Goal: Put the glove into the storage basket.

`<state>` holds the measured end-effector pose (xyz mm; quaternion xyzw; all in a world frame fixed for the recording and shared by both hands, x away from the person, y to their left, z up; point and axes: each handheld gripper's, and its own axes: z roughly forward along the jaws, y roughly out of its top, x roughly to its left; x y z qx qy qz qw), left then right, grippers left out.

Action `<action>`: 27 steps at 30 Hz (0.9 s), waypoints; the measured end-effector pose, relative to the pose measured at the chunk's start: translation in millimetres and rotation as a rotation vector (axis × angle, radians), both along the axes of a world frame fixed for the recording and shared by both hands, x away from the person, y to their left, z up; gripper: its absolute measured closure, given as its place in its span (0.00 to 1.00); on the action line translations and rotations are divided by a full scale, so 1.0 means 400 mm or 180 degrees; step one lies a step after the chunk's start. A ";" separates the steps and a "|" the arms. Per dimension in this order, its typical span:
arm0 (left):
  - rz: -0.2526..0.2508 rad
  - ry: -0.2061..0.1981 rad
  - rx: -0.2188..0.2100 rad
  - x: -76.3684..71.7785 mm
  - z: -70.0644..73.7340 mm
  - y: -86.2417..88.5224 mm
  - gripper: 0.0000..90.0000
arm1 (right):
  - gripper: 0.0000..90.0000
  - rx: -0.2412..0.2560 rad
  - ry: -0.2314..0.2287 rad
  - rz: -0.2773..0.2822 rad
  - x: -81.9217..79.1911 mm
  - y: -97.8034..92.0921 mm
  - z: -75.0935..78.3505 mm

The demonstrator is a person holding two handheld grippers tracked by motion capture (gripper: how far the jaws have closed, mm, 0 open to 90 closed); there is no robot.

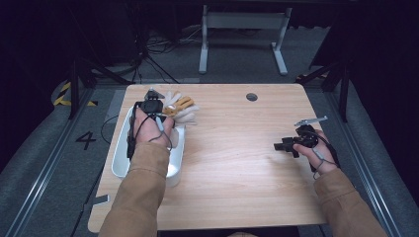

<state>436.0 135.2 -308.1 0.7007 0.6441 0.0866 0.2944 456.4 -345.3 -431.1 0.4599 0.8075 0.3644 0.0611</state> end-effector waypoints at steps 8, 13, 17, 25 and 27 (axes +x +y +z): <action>0.0133 0.0135 -0.0042 0.004 -0.008 0.025 0.82 | 0.45 -0.0042 -0.0002 -0.0028 -0.008 -0.014 0.003; 0.0239 0.0242 -0.0014 0.009 -0.017 0.048 0.82 | 0.44 -0.0044 -0.0010 -0.0023 -0.009 -0.017 0.001; 0.0282 0.0268 0.0023 0.008 -0.023 0.059 0.82 | 0.44 -0.0042 -0.0010 0.0005 -0.008 -0.017 0.000; 0.0331 0.0290 0.0018 0.011 -0.031 0.064 0.82 | 0.44 -0.0047 -0.0008 0.0007 -0.010 -0.015 -0.002; 0.0346 0.0288 -0.0025 0.014 -0.033 0.066 0.82 | 0.44 -0.0058 -0.0011 0.0008 -0.010 -0.016 -0.001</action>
